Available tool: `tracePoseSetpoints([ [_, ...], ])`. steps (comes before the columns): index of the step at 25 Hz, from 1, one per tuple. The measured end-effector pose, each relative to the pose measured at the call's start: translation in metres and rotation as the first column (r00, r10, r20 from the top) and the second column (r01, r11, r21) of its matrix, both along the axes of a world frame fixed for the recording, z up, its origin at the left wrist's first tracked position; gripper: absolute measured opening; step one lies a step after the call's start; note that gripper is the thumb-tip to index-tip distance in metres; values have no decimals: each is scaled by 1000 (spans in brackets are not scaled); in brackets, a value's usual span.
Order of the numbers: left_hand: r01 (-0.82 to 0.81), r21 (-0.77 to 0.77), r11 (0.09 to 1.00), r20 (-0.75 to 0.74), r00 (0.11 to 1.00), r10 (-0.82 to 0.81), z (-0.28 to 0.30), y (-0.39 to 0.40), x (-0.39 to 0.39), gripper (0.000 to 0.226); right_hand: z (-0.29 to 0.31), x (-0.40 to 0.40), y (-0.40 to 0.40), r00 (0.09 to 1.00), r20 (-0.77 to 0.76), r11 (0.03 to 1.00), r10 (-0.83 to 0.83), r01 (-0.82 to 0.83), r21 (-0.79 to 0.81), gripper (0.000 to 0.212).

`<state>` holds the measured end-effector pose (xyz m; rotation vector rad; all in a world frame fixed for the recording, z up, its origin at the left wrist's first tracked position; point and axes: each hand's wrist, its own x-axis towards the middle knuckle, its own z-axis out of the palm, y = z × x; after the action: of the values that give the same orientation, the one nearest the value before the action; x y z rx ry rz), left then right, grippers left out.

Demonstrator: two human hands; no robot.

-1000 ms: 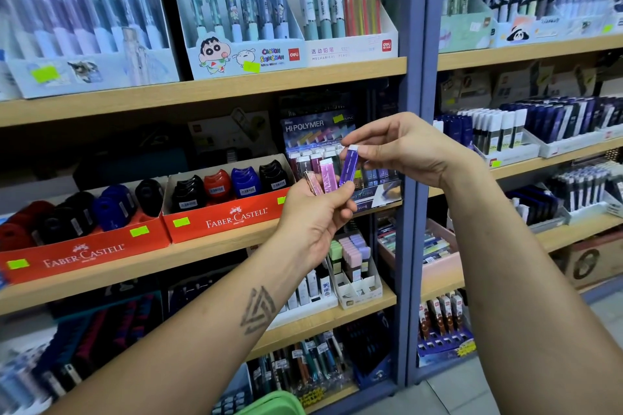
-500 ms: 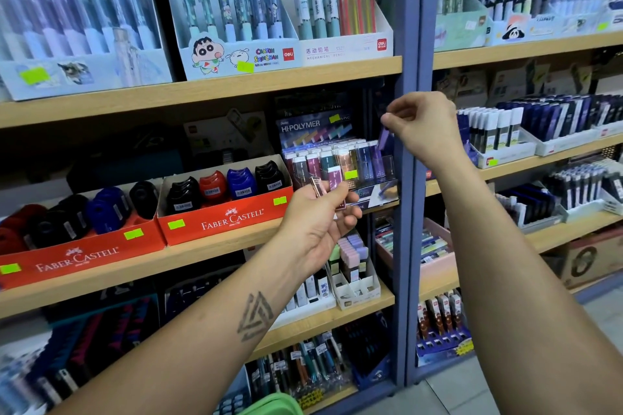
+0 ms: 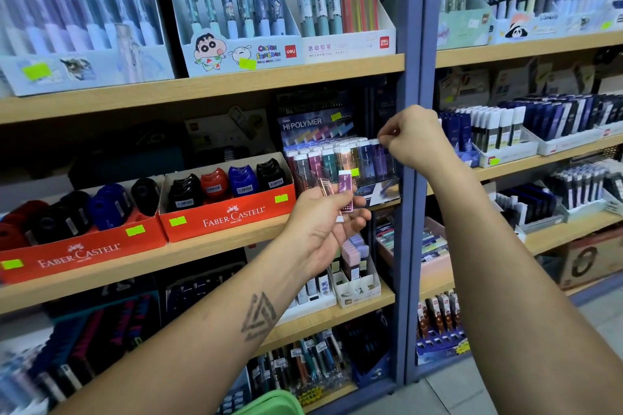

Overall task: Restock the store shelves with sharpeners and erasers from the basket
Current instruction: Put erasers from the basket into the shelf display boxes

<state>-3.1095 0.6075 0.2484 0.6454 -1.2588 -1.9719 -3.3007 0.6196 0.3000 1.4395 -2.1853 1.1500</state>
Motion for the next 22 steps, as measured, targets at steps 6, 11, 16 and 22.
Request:
tracePoseSetpoints([
  [6,23,-30,999,-95,995,-26,4,0,2,20,9,22,16,744,419,847,520,-513,-140,12],
  [11,32,-34,999,-94,995,-35,5,2,2,15,8,30,18,639,491,738,592,-675,-12,18],
  [16,-7,-17,1000,-53,999,6,8,-3,5,26,12,15,8,753,411,851,514,-387,-357,11],
  [22,15,44,999,1,1000,-15,9,-9,15,25,10,17,0,772,348,817,531,-360,-450,9],
])
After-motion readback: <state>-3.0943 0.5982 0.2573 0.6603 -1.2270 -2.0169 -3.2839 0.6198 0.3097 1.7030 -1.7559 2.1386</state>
